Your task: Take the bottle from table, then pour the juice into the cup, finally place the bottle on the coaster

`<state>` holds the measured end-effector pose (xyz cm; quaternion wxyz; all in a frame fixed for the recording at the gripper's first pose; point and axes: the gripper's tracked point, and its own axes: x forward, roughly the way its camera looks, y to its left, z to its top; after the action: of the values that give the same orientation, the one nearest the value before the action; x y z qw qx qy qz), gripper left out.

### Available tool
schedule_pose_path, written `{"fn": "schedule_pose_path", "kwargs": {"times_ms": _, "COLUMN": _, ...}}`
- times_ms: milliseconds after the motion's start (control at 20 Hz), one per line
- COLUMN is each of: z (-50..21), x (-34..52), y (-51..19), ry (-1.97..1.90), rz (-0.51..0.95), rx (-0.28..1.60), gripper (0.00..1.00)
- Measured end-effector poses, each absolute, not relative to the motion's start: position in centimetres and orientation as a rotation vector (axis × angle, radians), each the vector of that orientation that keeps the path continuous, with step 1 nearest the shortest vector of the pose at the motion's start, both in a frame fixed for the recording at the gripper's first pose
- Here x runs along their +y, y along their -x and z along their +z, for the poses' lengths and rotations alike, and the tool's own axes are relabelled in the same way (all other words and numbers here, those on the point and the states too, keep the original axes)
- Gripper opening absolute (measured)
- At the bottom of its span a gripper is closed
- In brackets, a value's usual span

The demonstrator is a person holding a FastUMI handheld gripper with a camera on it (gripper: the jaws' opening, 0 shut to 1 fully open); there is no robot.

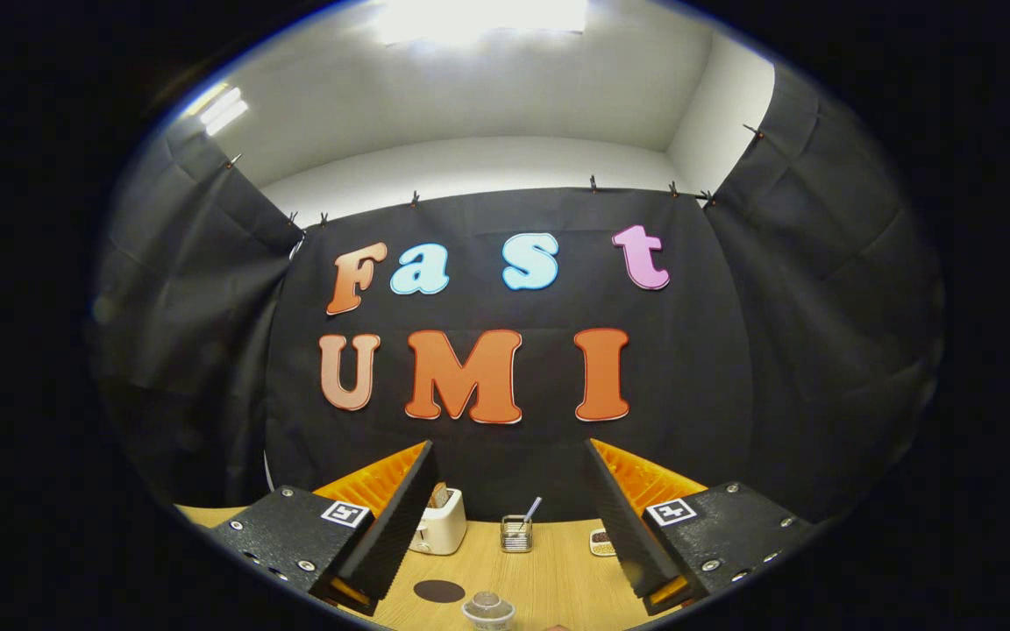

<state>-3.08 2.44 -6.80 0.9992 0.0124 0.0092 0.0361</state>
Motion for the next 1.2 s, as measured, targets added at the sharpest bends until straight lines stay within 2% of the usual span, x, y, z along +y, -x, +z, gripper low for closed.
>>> {"fn": "schedule_pose_path", "kwargs": {"times_ms": 450, "z": -15.6, "x": 5.5, "y": 5.2, "ry": 0.027, "rz": 0.174, "rx": 0.069, "gripper": 0.99}}
{"fn": "schedule_pose_path", "kwargs": {"times_ms": 900, "z": -28.3, "x": 5.3, "y": 6.7, "ry": 0.034, "rz": 0.148, "rx": 0.292, "gripper": 0.99}}
{"fn": "schedule_pose_path", "kwargs": {"times_ms": 1200, "z": -33.7, "x": 4.9, "y": 7.2, "ry": -0.014, "rz": 0.138, "rx": 0.396, "gripper": 0.99}}
